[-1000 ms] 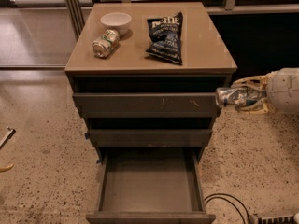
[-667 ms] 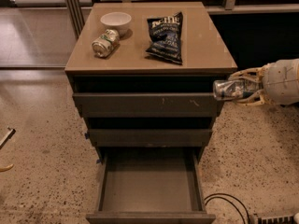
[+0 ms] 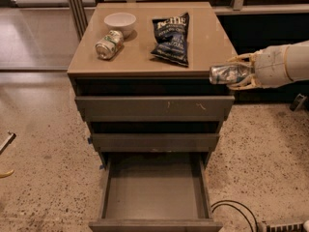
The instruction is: Pick redbull can from bottom drawer and place on counter
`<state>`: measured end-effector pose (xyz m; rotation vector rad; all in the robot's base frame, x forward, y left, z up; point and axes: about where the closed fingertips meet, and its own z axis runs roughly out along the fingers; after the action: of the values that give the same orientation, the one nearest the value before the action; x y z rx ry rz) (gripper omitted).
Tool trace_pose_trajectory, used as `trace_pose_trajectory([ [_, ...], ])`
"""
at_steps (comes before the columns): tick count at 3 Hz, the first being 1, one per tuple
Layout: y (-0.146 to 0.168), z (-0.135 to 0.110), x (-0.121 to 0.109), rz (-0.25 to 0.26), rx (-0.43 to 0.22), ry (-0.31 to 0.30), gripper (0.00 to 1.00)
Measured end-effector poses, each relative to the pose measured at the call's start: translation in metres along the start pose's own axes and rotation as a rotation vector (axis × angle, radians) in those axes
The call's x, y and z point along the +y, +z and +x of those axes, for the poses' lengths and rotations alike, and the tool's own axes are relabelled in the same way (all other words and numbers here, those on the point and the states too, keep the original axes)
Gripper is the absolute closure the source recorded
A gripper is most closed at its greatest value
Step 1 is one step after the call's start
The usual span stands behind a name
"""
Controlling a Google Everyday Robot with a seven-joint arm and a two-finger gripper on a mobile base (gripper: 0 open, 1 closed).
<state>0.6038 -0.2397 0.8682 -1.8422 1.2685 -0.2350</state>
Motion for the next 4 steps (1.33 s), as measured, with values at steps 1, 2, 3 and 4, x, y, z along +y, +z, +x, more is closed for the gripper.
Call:
trace_pose_trajectory([
  [1,0.026,0.010,-0.028,0.032,-0.036,0.049,1.00],
  [2,0.052,0.022,-0.054,0.023,-0.102,0.104,1.00],
  [3,0.093,0.027,-0.054,-0.068,-0.225,0.175,1.00],
  [4,0.111,0.032,-0.060,-0.104,-0.321,0.243,1.00],
])
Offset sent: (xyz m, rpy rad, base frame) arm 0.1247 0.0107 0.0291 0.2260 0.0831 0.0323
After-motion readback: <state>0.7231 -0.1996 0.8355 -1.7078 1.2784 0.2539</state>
